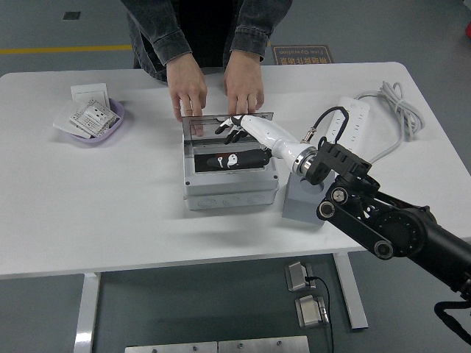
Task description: Pick up the cylinder from the cube,place it in the box,flap close box
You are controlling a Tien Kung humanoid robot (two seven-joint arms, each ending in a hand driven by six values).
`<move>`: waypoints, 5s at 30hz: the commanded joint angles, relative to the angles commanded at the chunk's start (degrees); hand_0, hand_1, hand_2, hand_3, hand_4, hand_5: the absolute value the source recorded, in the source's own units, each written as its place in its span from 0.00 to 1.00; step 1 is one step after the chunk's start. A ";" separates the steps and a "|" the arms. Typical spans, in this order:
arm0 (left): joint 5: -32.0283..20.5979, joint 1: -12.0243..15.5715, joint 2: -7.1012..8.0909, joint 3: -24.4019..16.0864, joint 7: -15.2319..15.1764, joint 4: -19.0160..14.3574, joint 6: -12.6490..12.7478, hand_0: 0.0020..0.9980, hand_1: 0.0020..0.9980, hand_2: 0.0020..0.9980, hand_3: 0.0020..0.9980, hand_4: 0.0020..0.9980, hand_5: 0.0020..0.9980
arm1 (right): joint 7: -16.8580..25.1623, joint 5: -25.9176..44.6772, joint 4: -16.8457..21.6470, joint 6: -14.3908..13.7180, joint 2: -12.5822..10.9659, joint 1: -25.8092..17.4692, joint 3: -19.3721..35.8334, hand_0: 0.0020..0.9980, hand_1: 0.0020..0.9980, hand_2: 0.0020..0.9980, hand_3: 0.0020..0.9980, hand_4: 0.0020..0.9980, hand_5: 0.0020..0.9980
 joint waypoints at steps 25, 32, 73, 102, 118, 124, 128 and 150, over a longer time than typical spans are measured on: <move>0.02 -0.38 0.17 0.57 0.18 0.00 -0.16 0.65 0.70 0.67 0.73 0.80 0.57 | 2.14 4.25 -13.50 0.86 2.82 10.76 -0.03 0.66 0.60 0.65 0.74 0.98 0.62; 0.27 -0.39 0.17 0.27 0.18 0.00 -0.15 0.65 0.70 0.67 0.73 0.80 0.57 | 2.93 4.82 -17.99 0.03 3.34 10.24 -1.59 0.65 0.59 0.64 0.74 0.97 0.61; -0.12 -0.35 -0.29 0.27 -0.15 0.00 0.01 0.65 0.70 0.68 0.73 0.80 0.57 | 2.42 3.97 -0.31 -1.07 -4.64 -1.75 -2.33 0.62 0.57 0.64 0.74 0.96 0.61; 1.35 0.97 0.27 -2.08 0.32 0.00 -0.07 0.65 0.70 0.68 0.73 0.80 0.57 | 2.51 -3.66 14.21 -1.53 -6.80 -18.88 23.17 0.61 0.56 0.64 0.74 0.95 0.60; 1.62 1.52 0.52 -2.61 0.27 0.00 -0.20 0.65 0.70 0.68 0.73 0.80 0.57 | 9.30 11.11 14.35 -4.09 -0.01 -32.22 47.65 0.61 0.55 0.63 0.73 0.95 0.60; 1.34 1.62 0.43 -2.52 0.29 0.00 -0.22 0.65 0.70 0.68 0.73 0.80 0.57 | 11.46 16.54 13.07 -4.38 1.12 -33.16 51.35 0.61 0.56 0.64 0.73 0.94 0.60; 1.19 1.71 0.26 -2.55 0.36 0.00 -0.22 0.65 0.70 0.68 0.73 0.80 0.57 | 12.63 20.13 12.40 -4.41 1.61 -33.46 52.33 0.61 0.57 0.64 0.74 0.94 0.60; 0.76 1.58 0.14 -2.41 0.57 0.00 -0.50 0.65 0.70 0.68 0.73 0.80 0.57 | 15.03 31.27 10.43 -3.95 1.80 -33.39 50.56 0.67 0.62 0.69 0.76 0.94 0.58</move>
